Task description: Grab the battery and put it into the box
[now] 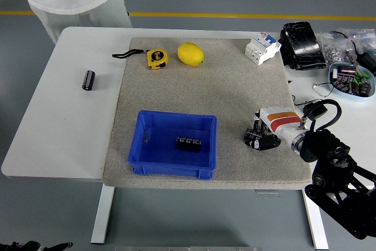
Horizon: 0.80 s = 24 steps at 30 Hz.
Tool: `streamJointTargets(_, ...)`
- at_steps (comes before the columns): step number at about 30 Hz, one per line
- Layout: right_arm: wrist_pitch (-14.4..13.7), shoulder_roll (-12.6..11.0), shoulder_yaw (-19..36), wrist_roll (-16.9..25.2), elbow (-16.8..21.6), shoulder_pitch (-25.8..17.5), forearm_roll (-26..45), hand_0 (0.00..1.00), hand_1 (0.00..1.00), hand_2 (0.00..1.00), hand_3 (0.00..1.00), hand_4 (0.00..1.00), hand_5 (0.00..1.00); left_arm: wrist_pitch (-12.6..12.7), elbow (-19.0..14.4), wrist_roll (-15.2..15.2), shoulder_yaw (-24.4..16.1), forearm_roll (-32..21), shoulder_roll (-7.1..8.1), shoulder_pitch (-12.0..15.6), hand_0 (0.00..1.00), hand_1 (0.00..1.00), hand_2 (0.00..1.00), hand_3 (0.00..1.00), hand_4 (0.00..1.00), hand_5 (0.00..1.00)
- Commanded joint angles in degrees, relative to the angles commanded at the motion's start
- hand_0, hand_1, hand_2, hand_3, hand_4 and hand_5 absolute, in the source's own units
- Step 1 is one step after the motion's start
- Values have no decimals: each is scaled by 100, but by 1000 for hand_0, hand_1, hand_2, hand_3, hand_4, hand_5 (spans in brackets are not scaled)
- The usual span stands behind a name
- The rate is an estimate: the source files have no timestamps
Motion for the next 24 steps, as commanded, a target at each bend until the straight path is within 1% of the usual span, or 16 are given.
streamJointTargets(1, -15, 0, -4, -2, -3, 3, 2, 300, 365, 409, 437, 852, 356, -1, 0, 0, 3, -1, 1, 0, 794, 809, 835, 696, 764, 669)
streamJointTargets(2, -22, 1, -7, -3, -5, 5, 3, 346, 372, 405, 445, 878, 222, -2, 0, 0, 5, -1, 1, -1, 794, 808, 836, 695, 764, 669)
streamJointTargets(7, -13, 4, -29, -5, -51, 4, 27, 346, 372, 405, 445, 878, 222, -8, -4, 6, 7, 4, 3, 1, 794, 808, 836, 695, 764, 669)
streamJointTargets(8, -9, 4, -34, -3, -60, 4, 31, 313, 366, 399, 440, 909, 178, -11, -5, 8, 7, 9, 5, 2, 794, 808, 834, 696, 764, 669)
streamJointTargets(13, -7, 8, -77, 21, -143, 7, 42, 313, 366, 399, 440, 909, 178, -30, -11, 17, 2, 48, 10, 9, 794, 808, 834, 696, 764, 669)
streamJointTargets(14, -15, 8, -86, 25, -154, 8, 37, 262, 356, 388, 433, 930, 140, -34, -12, 18, 5, 51, 11, 11, 794, 808, 834, 697, 764, 669)
streamJointTargets(19, -71, 10, -102, 34, -175, 11, 7, 262, 356, 388, 433, 930, 140, -46, -15, 21, 7, 78, 15, 16, 794, 808, 834, 697, 764, 669)
streamJointTargets(20, -78, 10, -105, 32, -177, 11, -2, 257, 343, 377, 430, 928, 93, -47, -15, 21, 3, 84, 15, 19, 795, 807, 834, 698, 765, 670)
streamJointTargets(24, -98, 12, -99, 14, -182, 8, -47, 257, 343, 377, 430, 928, 93, -55, -18, 27, -3, 105, 16, 25, 795, 807, 834, 698, 765, 670)
